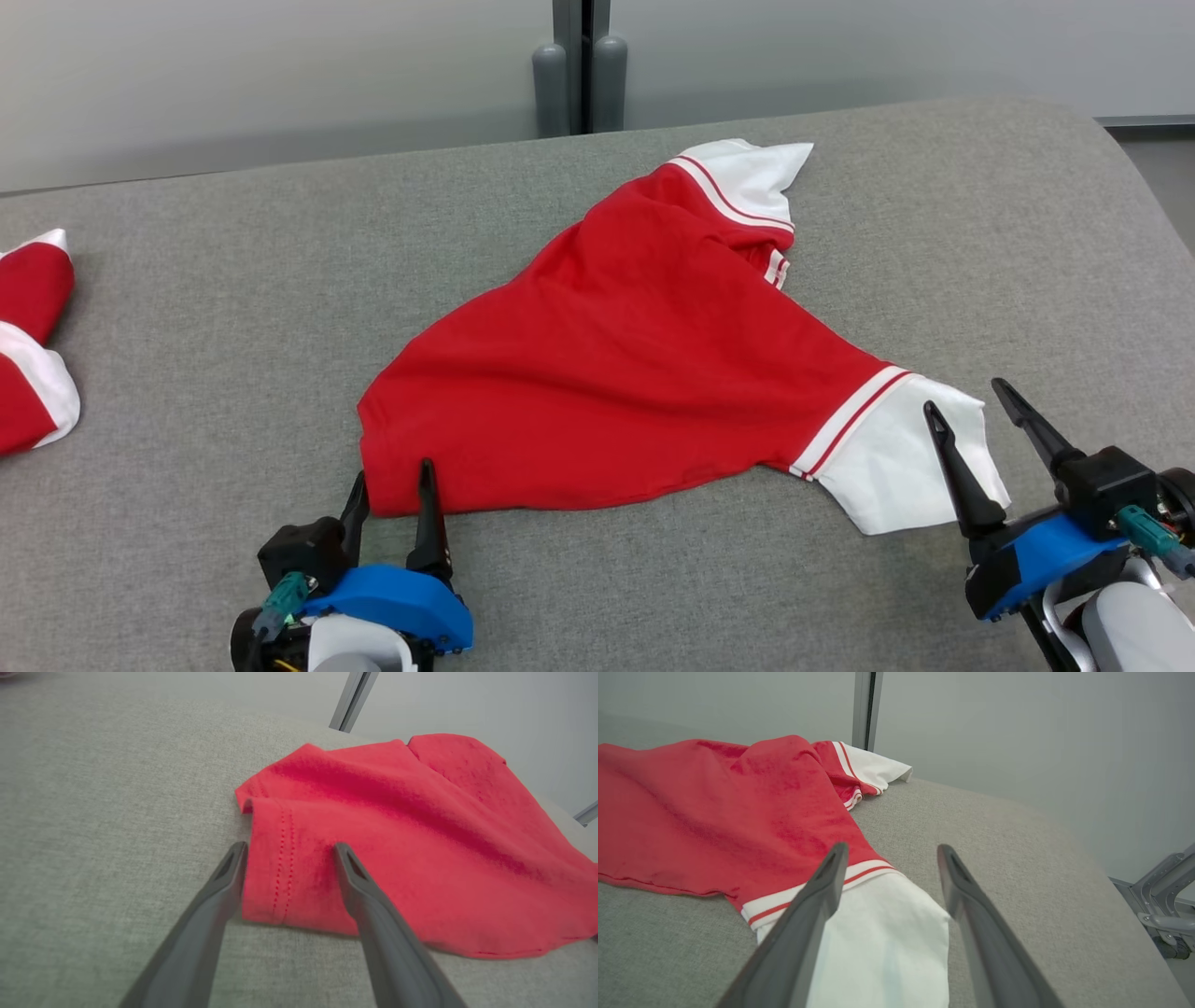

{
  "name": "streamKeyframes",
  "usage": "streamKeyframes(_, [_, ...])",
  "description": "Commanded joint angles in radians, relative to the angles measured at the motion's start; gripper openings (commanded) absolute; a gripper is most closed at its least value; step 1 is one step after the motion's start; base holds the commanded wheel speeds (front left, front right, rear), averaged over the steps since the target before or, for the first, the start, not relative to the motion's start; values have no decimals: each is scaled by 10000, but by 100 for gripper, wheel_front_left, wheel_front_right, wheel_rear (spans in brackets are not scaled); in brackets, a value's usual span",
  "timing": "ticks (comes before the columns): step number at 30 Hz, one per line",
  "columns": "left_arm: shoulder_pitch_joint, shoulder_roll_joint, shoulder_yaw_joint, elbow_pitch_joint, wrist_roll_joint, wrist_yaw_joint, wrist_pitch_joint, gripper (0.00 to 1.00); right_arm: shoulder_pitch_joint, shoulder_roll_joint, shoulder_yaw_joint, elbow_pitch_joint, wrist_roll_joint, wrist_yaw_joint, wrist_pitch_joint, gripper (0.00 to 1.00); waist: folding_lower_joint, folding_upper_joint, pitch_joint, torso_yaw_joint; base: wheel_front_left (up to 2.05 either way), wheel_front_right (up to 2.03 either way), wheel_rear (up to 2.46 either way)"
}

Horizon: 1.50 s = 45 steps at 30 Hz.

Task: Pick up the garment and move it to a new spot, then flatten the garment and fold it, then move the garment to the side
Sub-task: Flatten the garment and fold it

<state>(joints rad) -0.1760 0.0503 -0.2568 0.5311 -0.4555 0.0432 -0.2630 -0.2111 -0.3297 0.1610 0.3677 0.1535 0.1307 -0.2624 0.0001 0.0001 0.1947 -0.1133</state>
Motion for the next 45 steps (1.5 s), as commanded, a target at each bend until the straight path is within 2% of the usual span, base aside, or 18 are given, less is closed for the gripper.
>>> streamKeyframes(1, [-198,-1,98,36,-97,0,-27,100,-128,55,-56,-124,76,2,-34,100,-1,-1,60,21,0,0,0])
streamKeyframes(3, [-209,-1,123,77,-207,60,-27,100,-135,93,-59,-162,81,2,-34,100,-1,-1,80,62,0,0,0])
streamKeyframes(8, [-318,-1,-54,216,-519,-277,-25,100,-168,207,-4,-219,152,2,-34,100,-1,-1,109,164,0,0,0])
streamKeyframes(9, [-342,-2,-101,267,-517,-365,-27,47,-193,209,7,-247,150,2,-34,100,-1,-1,112,191,0,0,0])
streamKeyframes(10, [-367,-1,-159,291,-585,-472,-27,0,-215,233,4,-274,189,2,-34,100,-1,-1,105,227,0,0,0])
streamKeyframes(13, [-392,1,-358,254,-655,-721,-27,0,-199,302,-91,-313,272,2,-34,100,-1,-1,-10,401,0,0,0])
streamKeyframes(17, [-211,4,-423,-458,-281,-839,-28,0,58,406,-273,-303,332,2,-34,100,-1,-1,-323,824,0,0,0])
streamKeyframes(22, [291,1,-675,-1350,46,-840,-27,0,338,597,-606,-291,302,2,-32,100,-1,-1,-599,1529,0,0,0])
streamKeyframes(26, [491,1,-677,-1628,221,-677,-27,0,218,727,-660,-370,253,2,-34,100,-1,-1,-504,1760,0,0,0])
streamKeyframes(31, [69,1,-504,-1161,295,-500,-27,0,-120,833,-372,-513,229,2,-34,100,-1,-1,-108,1472,0,0,0])
streamKeyframes(40, [-1071,1,376,456,474,238,-25,0,-468,823,-260,-659,438,2,-34,100,-1,-1,302,497,0,0,0])
streamKeyframes(41, [-1125,7,490,661,445,342,-27,22,-467,855,-309,-646,445,2,-34,100,-1,-1,289,443,0,0,0])
streamKeyframes(42, [-1207,10,586,772,444,452,-27,89,-443,908,-377,-663,429,2,-34,100,-1,-1,271,413,0,0,0])
streamKeyframes(43, [-1281,4,732,830,474,571,-27,100,-408,964,-471,-699,387,2,-34,100,-1,-1,223,393,0,0,0])
streamKeyframes(45, [-1239,11,984,773,642,713,-27,100,-311,1102,-691,-800,329,2,-35,100,-1,-1,84,413,0,0,0])
